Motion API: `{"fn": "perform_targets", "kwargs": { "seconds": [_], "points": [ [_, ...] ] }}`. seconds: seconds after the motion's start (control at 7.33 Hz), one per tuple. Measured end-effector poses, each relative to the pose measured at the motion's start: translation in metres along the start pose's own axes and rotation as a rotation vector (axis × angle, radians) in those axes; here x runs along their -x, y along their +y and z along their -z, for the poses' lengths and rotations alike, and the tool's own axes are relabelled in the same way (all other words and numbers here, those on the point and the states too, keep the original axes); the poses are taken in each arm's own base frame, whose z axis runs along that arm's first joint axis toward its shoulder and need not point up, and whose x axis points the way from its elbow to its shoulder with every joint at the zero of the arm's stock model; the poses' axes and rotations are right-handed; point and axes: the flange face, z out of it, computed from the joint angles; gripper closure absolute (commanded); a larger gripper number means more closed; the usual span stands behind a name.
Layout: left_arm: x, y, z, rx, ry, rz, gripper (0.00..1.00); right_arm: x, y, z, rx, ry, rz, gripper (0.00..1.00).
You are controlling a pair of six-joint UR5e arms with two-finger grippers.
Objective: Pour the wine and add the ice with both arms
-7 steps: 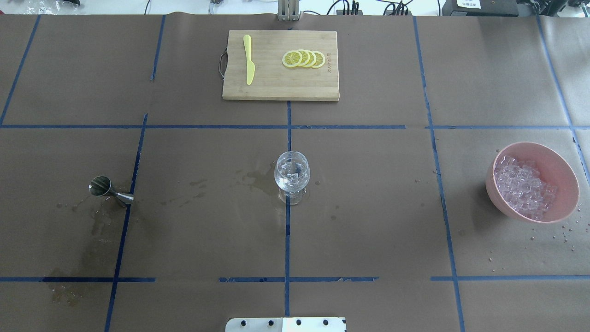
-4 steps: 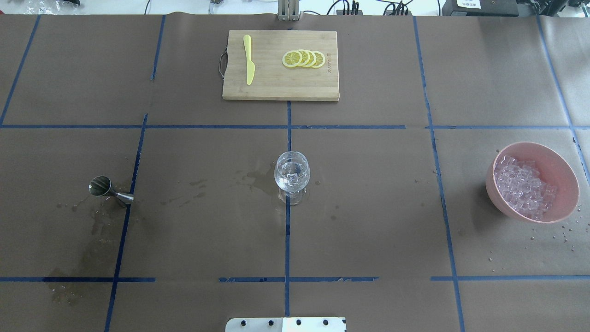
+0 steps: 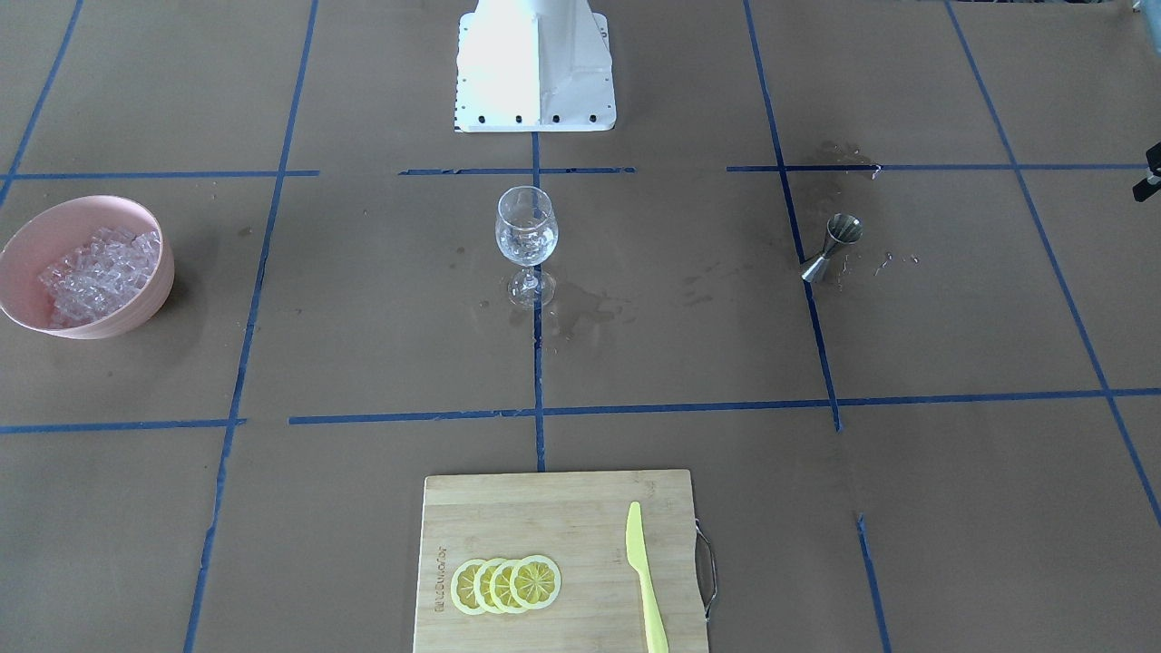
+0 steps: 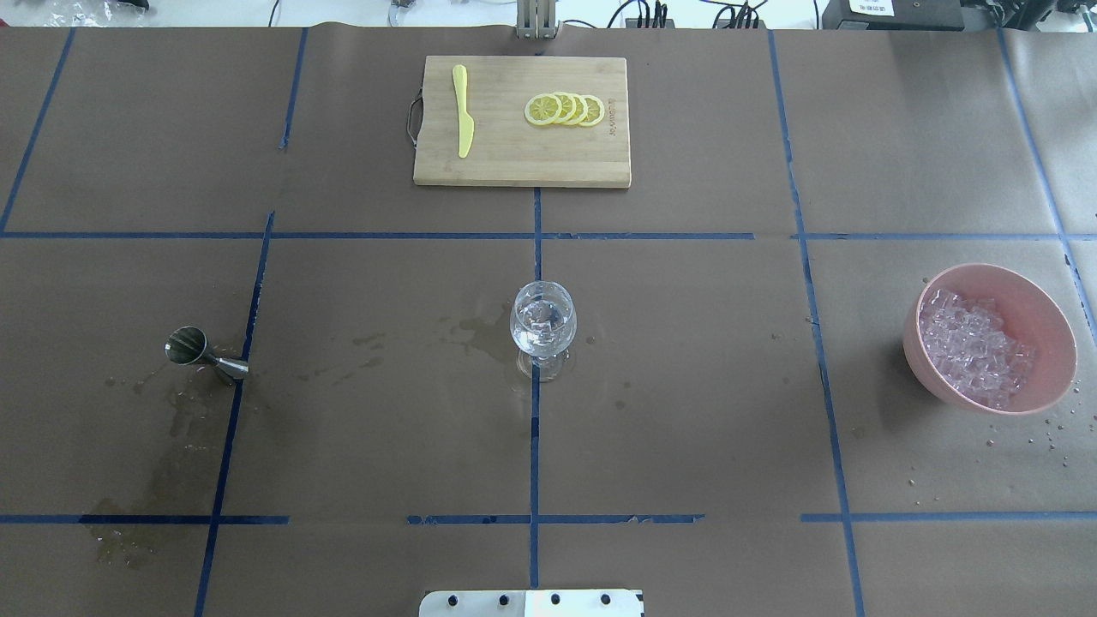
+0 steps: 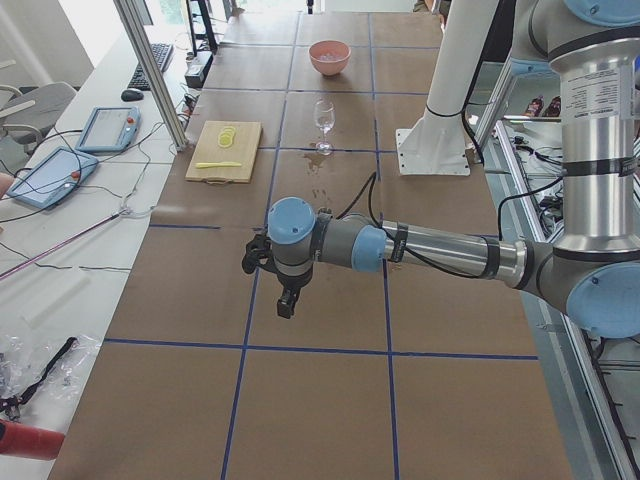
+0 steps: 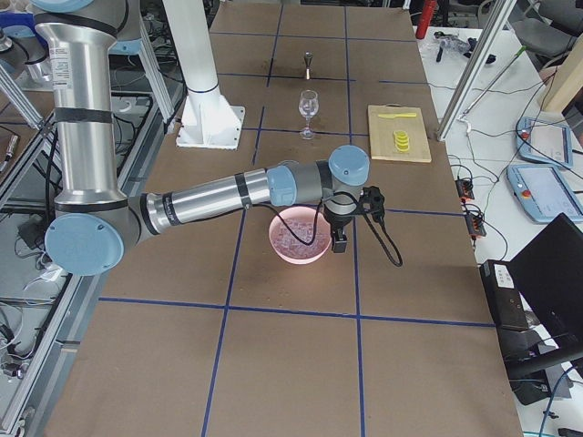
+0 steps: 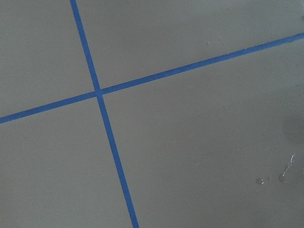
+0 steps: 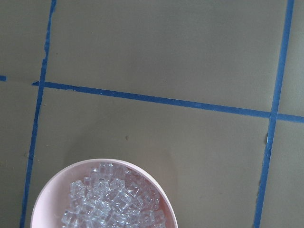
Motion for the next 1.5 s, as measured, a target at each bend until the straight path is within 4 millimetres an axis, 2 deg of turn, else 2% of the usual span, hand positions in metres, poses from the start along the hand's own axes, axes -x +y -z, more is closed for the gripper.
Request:
{"fn": "perform_targets", "kwargs": {
  "seconds": [0.27,0.41,0.68,1.09,1.5],
  "points": [
    [0.001,-0.02,0.0,-0.01,0.004,-0.011,0.0,-0.011,-0.001,-0.008,0.014,-0.001,-0.02,0.0],
    [0.002,-0.022,0.001,-0.011,0.007,-0.011,0.0,-0.015,0.0,-0.007,0.012,-0.002,-0.029,0.0],
    [0.002,-0.017,0.005,-0.017,0.007,-0.007,0.0,-0.032,0.012,-0.004,0.01,0.002,-0.061,0.0],
    [0.02,-0.009,-0.01,0.013,0.005,0.032,0.0,-0.06,0.024,-0.007,0.017,0.032,-0.105,0.0],
    [0.025,-0.005,-0.011,0.018,-0.001,0.043,0.0,-0.066,0.027,-0.01,0.021,0.042,-0.113,0.0]
  ]
}}
